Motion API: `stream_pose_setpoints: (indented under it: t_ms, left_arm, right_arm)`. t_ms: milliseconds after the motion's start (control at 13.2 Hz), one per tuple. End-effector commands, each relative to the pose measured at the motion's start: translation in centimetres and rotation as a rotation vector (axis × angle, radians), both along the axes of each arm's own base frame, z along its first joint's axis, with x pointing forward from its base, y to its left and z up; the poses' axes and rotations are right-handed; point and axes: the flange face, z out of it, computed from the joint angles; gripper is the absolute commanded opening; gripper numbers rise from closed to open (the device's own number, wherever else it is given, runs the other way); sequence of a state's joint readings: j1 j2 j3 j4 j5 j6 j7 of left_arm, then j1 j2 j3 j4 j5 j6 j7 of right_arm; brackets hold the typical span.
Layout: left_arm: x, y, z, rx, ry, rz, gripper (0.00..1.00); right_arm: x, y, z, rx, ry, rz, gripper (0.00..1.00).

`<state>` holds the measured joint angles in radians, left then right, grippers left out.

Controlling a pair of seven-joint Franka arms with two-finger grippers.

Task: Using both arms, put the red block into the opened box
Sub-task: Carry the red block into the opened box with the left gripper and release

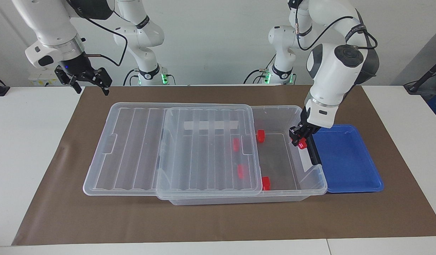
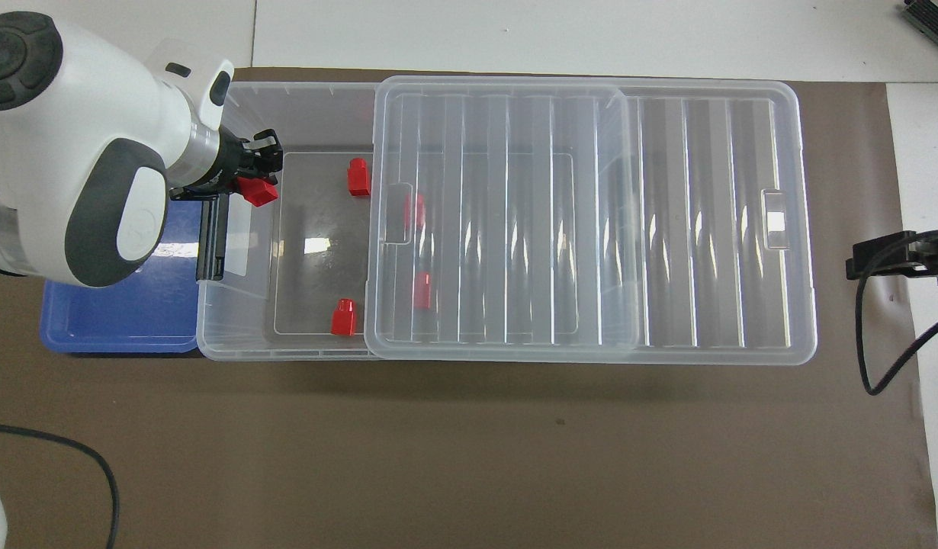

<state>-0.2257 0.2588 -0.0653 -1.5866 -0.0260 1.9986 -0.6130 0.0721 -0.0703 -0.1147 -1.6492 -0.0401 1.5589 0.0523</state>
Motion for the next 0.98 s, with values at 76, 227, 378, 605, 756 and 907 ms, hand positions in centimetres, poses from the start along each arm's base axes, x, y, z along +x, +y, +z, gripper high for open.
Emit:
stream_pose_setpoints:
  t_ms: [76, 227, 378, 605, 756, 907]
  left_arm:
    - [-1.8, -2.0, -5.9, -0.006, -0.047, -0.011, 0.0]
    - [-1.8, -2.9, -8.5, 0.043, -0.056, -0.054, 0.0]
    - [-2.2, -3.4, -11.2, 0.082, -0.043, -0.088, 0.0]
    - [-2.7, -4.4, -15.7, 0.091, -0.06, -0.118, 0.0]
    - [-2.9, -4.1, -17.4, 0.088, -0.059, -0.117, 0.0]
    - [-2.9, -4.0, -19.0, 0.085, -0.065, -0.12, 0.0]
  right_arm:
    - [-0.3, -0.4, 0.0, 0.007, -0.006, -0.004, 1.0]
    - [-0.3, -0.3, 0.0, 0.009, -0.006, -0.005, 1.0]
    - [-0.3, -0.3, 0.0, 0.009, -0.006, -0.005, 1.0]
    - [-0.3, -0.3, -0.1, 0.009, -0.005, -0.004, 1.0]
    - [-0.3, -0.3, -0.1, 0.009, -0.005, -0.004, 1.0]
    - [-0.4, -0.4, -0.2, 0.009, -0.003, -0.004, 1.0]
